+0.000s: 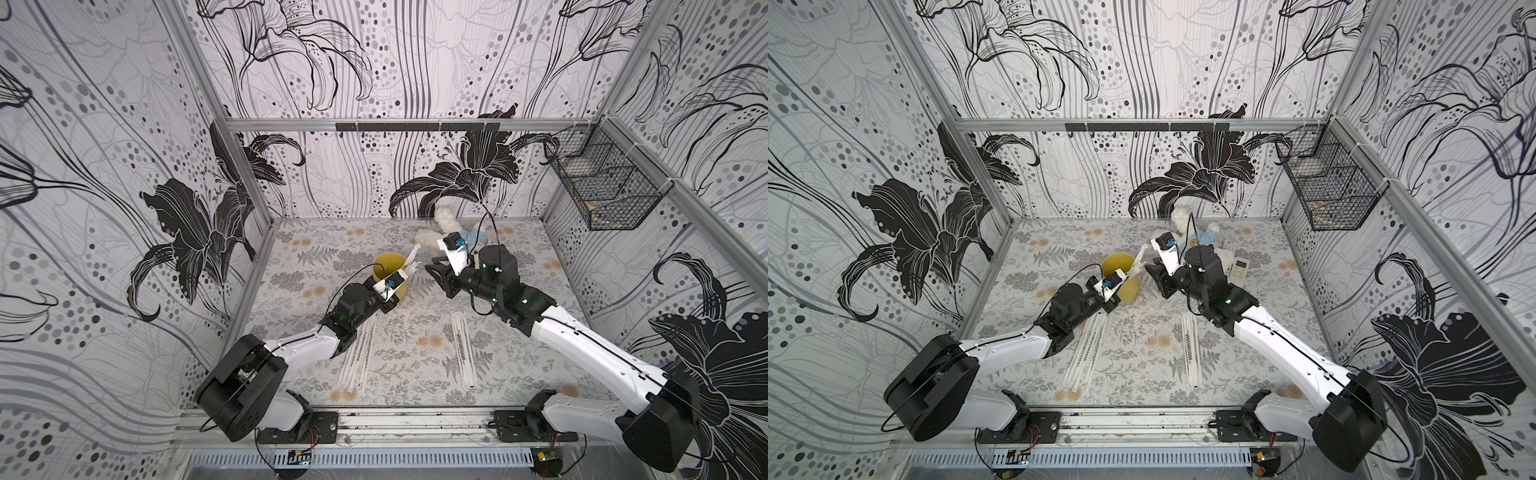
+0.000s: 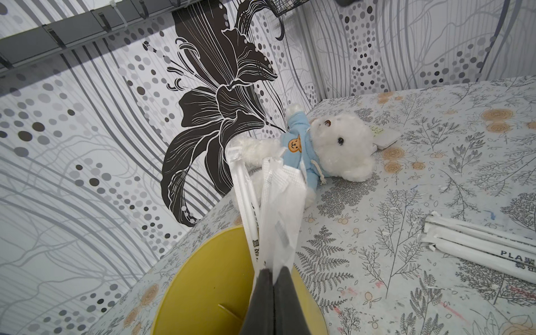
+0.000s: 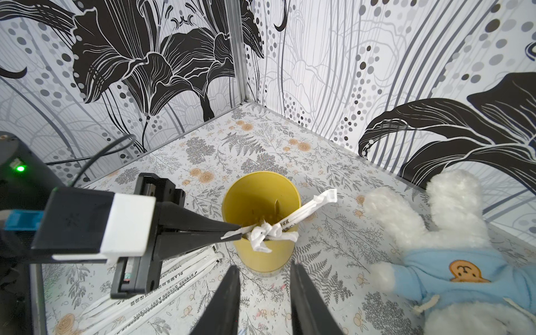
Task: Take the straws out of the storage container
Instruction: Pick up the straw from the container.
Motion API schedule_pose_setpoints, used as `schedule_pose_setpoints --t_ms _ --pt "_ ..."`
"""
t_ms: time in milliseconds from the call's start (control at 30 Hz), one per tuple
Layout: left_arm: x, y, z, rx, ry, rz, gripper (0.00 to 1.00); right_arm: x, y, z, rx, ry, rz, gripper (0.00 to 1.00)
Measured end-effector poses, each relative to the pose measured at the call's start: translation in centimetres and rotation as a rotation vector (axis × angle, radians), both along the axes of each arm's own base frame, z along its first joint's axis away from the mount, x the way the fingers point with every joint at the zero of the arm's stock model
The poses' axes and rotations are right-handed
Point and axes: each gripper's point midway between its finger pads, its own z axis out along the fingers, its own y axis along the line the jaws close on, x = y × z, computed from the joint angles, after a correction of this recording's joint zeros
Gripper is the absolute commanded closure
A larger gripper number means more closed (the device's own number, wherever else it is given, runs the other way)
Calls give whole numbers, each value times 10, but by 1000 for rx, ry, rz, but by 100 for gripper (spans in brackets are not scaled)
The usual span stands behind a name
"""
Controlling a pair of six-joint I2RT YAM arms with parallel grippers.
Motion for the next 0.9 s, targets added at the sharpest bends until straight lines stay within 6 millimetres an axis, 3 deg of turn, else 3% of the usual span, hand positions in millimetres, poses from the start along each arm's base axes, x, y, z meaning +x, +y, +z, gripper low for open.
schedule_pose_setpoints --t_ms 233,500,667,900 --pt "-8 13 37 -45 -55 41 98 -2 -2 5 8 -11 -3 67" --pt "-29 25 114 -148 -91 62 99 -4 -2 8 23 -3 -1 66" --pt "-49 39 150 -213 -90 105 100 -6 -3 13 45 -1 0 66" --pt "-62 63 174 -318 17 260 100 -7 1 27 89 43 0 65"
